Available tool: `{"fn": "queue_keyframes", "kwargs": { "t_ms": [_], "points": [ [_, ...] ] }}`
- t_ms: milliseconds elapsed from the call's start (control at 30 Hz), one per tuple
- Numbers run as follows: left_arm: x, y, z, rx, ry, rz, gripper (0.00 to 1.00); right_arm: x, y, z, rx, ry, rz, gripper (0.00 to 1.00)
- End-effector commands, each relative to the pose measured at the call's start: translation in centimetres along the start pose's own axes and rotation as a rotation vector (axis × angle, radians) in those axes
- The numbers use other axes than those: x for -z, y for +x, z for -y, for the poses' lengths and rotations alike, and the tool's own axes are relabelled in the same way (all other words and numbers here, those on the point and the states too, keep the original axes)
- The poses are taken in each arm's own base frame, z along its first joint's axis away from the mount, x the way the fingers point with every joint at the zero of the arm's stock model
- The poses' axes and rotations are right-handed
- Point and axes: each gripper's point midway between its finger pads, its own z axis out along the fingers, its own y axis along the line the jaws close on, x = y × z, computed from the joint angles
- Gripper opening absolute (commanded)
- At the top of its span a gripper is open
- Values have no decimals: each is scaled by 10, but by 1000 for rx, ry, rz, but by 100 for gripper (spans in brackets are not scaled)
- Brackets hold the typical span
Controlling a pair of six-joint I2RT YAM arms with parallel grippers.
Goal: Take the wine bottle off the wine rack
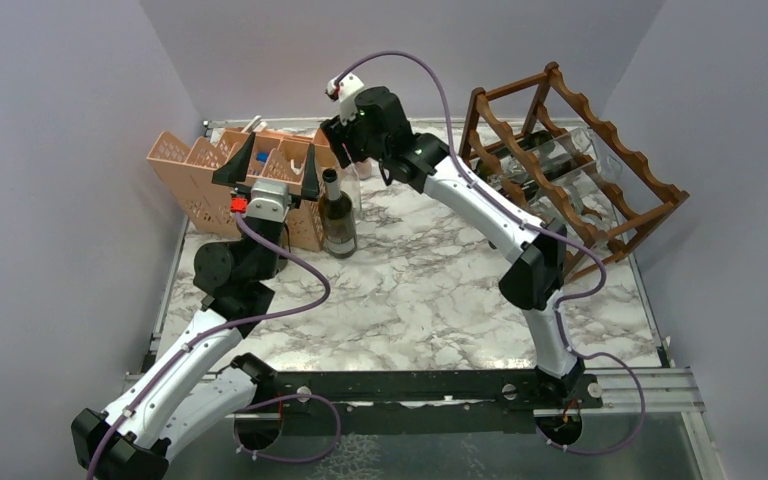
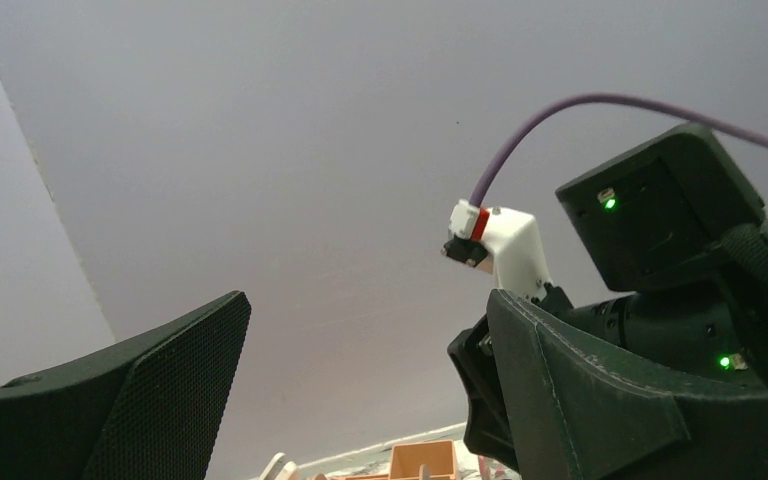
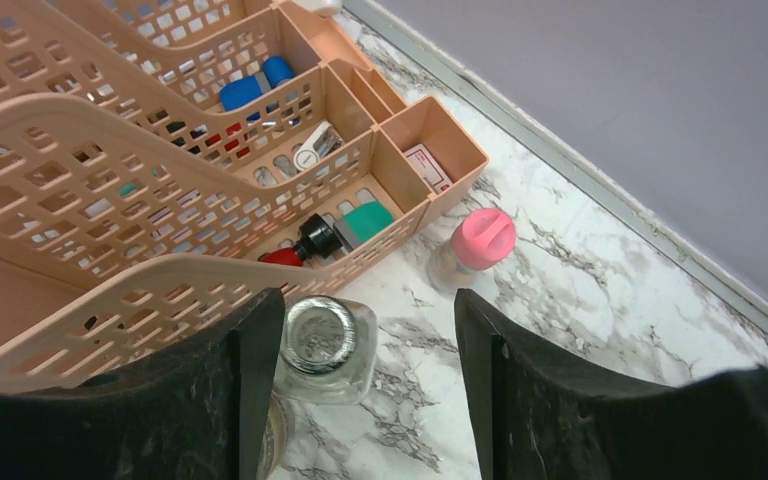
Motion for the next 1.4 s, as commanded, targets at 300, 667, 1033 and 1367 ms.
{"fn": "queue_keyframes", "kwargs": {
  "t_ms": [300,667,1033,1367],
  "points": [
    [2,-4,-3,18,-14,22,94,172,-83,90,83,345,222,93],
    [3,-7,-2,40,-11,31,94,170,107,103,277,467,-247,92],
    [6,-12,-3,37,-15,37,94,155,192,159,557,821,-667,88],
    [6,-14,-1,41,-11,41,94,166,232,195,622,880,-831,88]
  ]
}}
